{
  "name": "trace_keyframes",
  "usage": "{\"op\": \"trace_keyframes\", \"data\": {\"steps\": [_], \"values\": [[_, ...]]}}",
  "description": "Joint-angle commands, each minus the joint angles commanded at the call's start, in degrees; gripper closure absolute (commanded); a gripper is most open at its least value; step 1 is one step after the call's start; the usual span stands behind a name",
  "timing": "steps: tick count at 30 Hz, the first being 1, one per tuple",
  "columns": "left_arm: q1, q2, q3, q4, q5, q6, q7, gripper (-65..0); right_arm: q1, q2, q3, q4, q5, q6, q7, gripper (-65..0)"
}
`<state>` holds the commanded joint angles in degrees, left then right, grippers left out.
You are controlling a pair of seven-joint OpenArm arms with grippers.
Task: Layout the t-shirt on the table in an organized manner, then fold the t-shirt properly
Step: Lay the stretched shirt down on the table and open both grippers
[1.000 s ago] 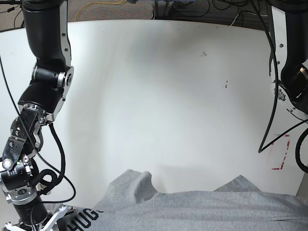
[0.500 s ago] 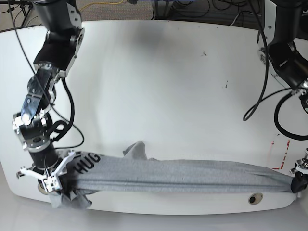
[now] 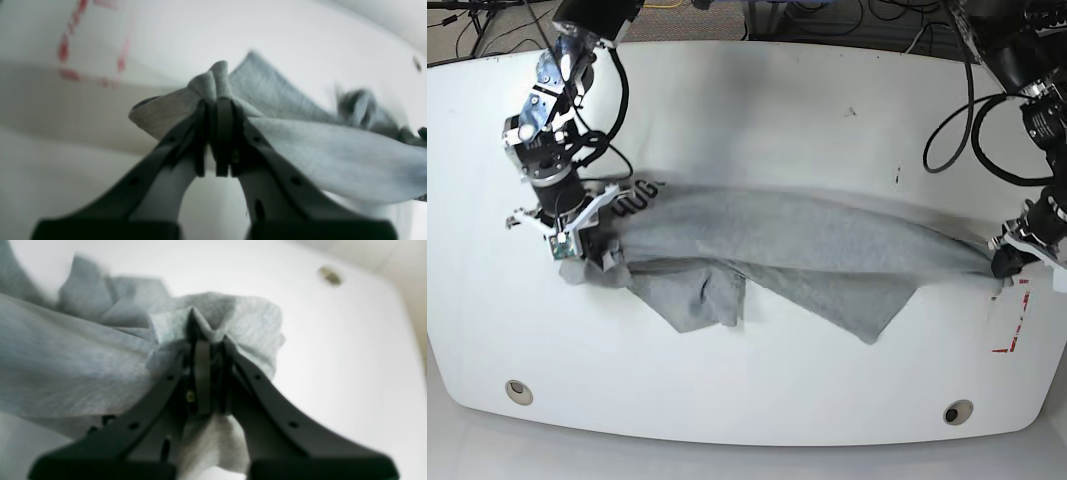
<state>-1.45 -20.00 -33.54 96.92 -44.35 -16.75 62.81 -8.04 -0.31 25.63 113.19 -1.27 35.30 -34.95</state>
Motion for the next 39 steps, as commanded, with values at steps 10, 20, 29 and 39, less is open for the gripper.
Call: {"op": "trace_keyframes", "data": {"steps": [10,20,29,39], "values": [[10.0,-1.9,0.0,0.0,-0.1,0.0,0.0,0.0,-9.1,-1.8,0.1,0.0,0.0,0.09,0.0,-0.2],[14.5,-4.3,-1.5,-0.3,0.1,0.0,-0.1,0.0,-14.1,-3.4,0.1,0.0,0.0,-0.18,0.0,-18.9],[16.4,-7.4,-1.5,-0.2,0.2,0.0,0.2,0.0,-15.7,-6.3,0.1,0.0,-0.1,-0.18,0.0,-30.6],[17.6,-9.9,0.2,-0.1,0.2,0.0,3.3,0.0,-17.4,-6.8,0.1,0.3,-0.1,-0.26,0.0,-30.6]]}}
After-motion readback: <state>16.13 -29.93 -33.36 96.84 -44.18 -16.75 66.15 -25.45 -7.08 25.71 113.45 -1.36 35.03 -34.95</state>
